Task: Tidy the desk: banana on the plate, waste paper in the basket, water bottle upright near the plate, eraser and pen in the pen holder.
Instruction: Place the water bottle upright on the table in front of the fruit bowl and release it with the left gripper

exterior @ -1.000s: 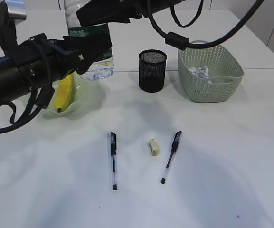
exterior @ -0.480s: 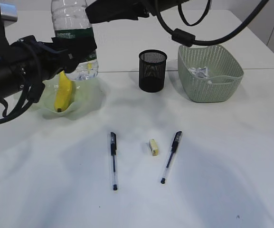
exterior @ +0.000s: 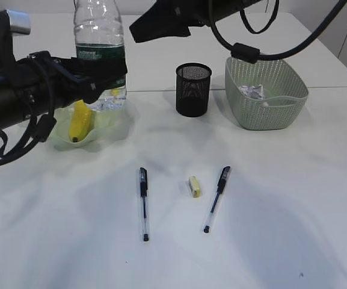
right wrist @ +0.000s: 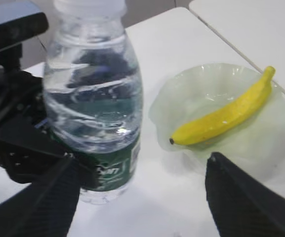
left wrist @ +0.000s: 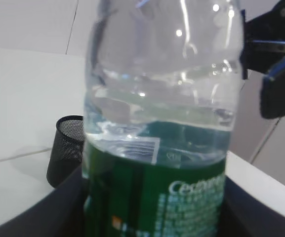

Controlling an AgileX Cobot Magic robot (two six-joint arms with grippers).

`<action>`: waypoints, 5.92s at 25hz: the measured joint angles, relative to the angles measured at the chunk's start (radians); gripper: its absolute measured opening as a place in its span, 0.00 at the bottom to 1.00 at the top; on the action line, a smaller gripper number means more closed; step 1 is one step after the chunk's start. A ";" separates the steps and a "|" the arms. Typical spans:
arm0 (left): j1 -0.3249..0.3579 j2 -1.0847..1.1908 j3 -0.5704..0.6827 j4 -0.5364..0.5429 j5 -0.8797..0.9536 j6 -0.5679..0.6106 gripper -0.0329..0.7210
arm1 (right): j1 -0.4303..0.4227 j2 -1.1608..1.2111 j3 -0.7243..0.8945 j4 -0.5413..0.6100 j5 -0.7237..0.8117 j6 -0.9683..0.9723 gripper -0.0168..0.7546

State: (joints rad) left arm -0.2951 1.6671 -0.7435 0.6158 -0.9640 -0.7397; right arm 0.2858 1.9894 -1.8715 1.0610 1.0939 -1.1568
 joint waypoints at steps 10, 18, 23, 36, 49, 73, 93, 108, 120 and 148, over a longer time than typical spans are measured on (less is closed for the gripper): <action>0.000 0.000 0.000 0.041 0.020 0.114 0.57 | -0.002 0.038 0.000 -0.098 -0.109 0.000 0.79; 0.011 0.000 0.000 0.032 0.047 0.122 0.57 | -0.018 0.049 0.000 -0.105 -0.270 0.000 0.79; 0.023 0.000 0.000 0.011 0.047 0.127 0.57 | -0.051 0.049 0.000 -0.107 -0.404 0.000 0.79; 0.024 0.000 0.000 -0.006 0.048 0.137 0.57 | -0.100 -0.104 0.316 -0.082 -0.965 0.006 0.79; 0.024 0.000 0.000 -0.008 0.048 0.140 0.57 | -0.100 -0.277 0.723 -0.039 -1.369 0.130 0.79; 0.024 0.000 0.000 -0.010 0.072 0.141 0.57 | -0.100 -0.367 1.023 -0.147 -1.566 0.404 0.79; 0.039 0.000 0.000 -0.012 0.198 0.141 0.57 | -0.100 -0.370 1.123 -0.205 -1.706 0.420 0.79; 0.264 0.002 0.142 -0.012 -0.121 0.328 0.57 | -0.100 -0.370 1.123 -0.205 -1.735 0.424 0.79; 0.427 0.002 0.265 -0.017 -0.121 0.457 0.57 | -0.100 -0.370 1.123 -0.205 -1.780 0.425 0.79; 0.428 0.002 0.346 0.107 -0.121 0.478 0.57 | -0.100 -0.370 1.123 -0.205 -1.785 0.425 0.79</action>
State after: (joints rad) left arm 0.1327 1.6692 -0.3975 0.7226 -1.0852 -0.2622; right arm 0.1856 1.6192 -0.7484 0.8559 -0.6909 -0.7319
